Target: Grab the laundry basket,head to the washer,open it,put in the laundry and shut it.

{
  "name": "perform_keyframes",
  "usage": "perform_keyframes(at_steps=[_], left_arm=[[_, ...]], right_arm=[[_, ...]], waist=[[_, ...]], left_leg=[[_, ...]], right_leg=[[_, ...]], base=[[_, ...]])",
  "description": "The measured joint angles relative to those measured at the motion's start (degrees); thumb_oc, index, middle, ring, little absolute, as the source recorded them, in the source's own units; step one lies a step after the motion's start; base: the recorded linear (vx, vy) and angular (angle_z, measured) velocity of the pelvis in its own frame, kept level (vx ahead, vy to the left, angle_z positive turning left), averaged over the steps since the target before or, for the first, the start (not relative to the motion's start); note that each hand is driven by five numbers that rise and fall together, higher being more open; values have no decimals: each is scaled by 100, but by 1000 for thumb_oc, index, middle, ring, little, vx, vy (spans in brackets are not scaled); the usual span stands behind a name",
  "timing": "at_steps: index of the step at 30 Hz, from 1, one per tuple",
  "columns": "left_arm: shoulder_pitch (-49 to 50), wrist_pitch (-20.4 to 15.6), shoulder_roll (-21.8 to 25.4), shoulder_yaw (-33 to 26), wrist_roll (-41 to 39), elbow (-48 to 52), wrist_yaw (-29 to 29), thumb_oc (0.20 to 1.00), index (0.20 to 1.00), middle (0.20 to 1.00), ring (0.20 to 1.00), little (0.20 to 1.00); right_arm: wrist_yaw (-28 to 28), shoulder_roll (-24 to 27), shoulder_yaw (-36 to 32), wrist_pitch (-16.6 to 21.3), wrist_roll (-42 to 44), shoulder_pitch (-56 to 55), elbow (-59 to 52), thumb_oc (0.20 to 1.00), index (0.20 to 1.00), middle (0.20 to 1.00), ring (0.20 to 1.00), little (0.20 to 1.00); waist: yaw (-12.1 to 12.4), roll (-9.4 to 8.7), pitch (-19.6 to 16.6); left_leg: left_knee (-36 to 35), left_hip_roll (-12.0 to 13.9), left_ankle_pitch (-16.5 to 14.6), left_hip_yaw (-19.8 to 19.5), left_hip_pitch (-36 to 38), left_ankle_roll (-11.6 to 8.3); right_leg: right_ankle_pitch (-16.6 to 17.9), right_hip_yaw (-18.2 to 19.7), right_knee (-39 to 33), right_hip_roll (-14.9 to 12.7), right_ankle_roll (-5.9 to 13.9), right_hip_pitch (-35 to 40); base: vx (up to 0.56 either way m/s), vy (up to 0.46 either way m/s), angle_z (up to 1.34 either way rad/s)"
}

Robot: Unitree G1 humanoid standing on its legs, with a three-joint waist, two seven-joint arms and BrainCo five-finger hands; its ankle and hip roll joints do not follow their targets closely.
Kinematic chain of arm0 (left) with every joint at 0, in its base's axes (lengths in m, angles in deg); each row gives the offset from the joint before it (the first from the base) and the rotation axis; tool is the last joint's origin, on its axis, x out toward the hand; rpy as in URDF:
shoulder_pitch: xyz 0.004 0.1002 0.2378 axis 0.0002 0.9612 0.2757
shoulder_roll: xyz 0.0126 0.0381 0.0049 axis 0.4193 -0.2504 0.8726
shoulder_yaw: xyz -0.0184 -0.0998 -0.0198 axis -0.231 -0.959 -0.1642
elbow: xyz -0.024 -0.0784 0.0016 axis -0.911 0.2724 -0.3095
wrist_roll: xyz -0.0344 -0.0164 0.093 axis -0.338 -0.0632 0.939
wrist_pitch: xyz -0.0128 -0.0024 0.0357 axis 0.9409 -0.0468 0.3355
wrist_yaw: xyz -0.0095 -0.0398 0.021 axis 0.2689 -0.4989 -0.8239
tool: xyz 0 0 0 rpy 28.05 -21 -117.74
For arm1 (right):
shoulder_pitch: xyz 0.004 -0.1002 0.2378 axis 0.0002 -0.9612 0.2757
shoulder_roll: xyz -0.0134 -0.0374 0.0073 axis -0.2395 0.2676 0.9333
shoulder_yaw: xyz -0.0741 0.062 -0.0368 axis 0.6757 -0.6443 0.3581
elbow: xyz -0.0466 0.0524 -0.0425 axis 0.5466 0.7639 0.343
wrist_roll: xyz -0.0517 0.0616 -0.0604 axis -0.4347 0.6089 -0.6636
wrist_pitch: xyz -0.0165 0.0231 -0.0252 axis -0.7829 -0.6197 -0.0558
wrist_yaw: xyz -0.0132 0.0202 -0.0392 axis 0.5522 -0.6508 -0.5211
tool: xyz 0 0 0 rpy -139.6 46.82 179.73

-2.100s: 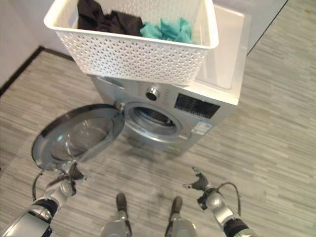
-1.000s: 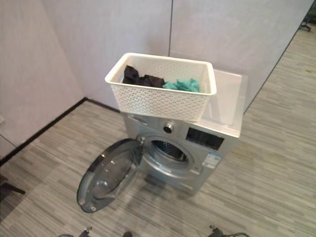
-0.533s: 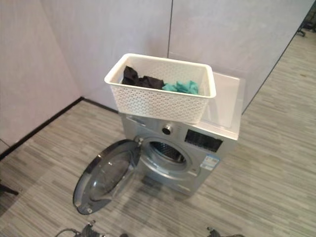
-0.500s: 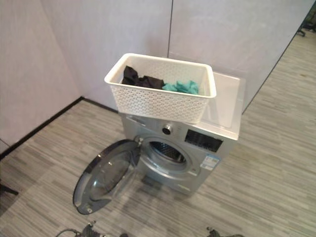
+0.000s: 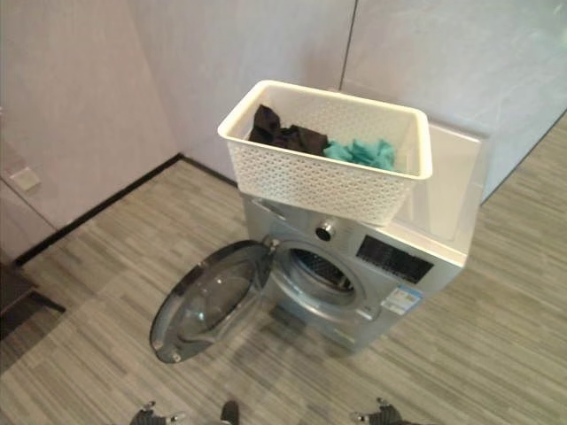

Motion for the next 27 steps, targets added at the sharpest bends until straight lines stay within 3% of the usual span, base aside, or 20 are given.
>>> perform_keyframes(at_steps=[10, 13, 17, 19, 22, 23, 24, 25, 27], left_arm=[[22, -13, 6, -5, -172, 77, -7, 1000, 1000, 1000, 1000, 1000], [-281, -95, -5, 0, -251, 234, -11, 1000, 1000, 1000, 1000, 1000], [-215, -150, -6, -56, -431, 215, -44, 1000, 1000, 1000, 1000, 1000], [-175, -162, -140, -64, -435, 41, -57, 1000, 1000, 1000, 1000, 1000], [-258, -163, -213, -53, -433, 13, -57, 1000, 1000, 1000, 1000, 1000], [-322, -162, -283, -30, -431, -14, -54, 1000, 1000, 1000, 1000, 1000], [-303, -167, -319, 45, -406, -30, -54, 1000, 1000, 1000, 1000, 1000], [-296, -170, -332, 58, -367, -44, -44, 1000, 1000, 1000, 1000, 1000], [-297, -162, -359, 43, -368, -213, -42, 1000, 1000, 1000, 1000, 1000]], right_arm=[[-95, -6, -68, 86, 162, 85, -342, 1000, 1000, 1000, 1000, 1000], [-258, 97, -553, 132, 462, 120, -1020, 1000, 1000, 1000, 1000, 1000], [-451, 179, -818, 217, 607, 98, -1613, 1000, 1000, 1000, 1000, 1000], [-620, 226, -1125, 311, 606, -42, -2291, 1000, 1000, 1000, 1000, 1000], [-831, 259, -1365, 348, 591, -213, -2865, 1000, 1000, 1000, 1000, 1000], [-980, 255, -1594, 440, 579, -251, -3347, 1000, 1000, 1000, 1000, 1000], [-1088, 301, -1602, 487, 511, -356, -3581, 1000, 1000, 1000, 1000, 1000], [-1115, 301, -1581, 572, 466, -403, -3690, 1000, 1000, 1000, 1000, 1000], [-1119, 313, -1514, 577, 331, -556, -3761, 1000, 1000, 1000, 1000, 1000]], waist=[[32, -18, 16], [-10, 55, 251], [-115, 102, 275], [-220, 266, 348], [-385, 267, 392], [-496, 381, 596], [-527, 399, 631], [-527, 437, 710], [-567, 493, 694]], left_leg=[[108, 1, -7, 2, -55, -2], [882, 59, -357, -19, -533, 31], [1166, -86, -627, 177, -498, 203], [1073, -173, -749, 242, -335, 330], [1136, -366, -807, 319, -328, 543], [1196, -364, -862, 275, -216, 639], [1256, -477, -940, 276, -114, 781], [1220, -462, -1002, 323, 31, 855], [1114, -464, -1009, 300, 156, 901]], right_leg=[[-6, 6, 18, -8, -8, -12], [33, -22, 19, -58, -81, -123], [77, 193, 72, -265, -64, -148], [109, 332, 668, -489, -154, -281], [144, 411, 1356, -746, -291, -611], [157, 702, 2158, -953, -369, -897], [385, 948, 2753, -1089, -347, -1233], [203, 1056, 2985, -1149, -267, -1394], [-87, 1102, 2663, -977, -202, -1424]], base=[[-41, 29, 0], [-41, 216, -1], [49, 332, -24], [-26, 302, -20], [3, 292, -1], [76, 255, -12], [77, 255, -24], [41, 25, -34], [26, -26, 0]])
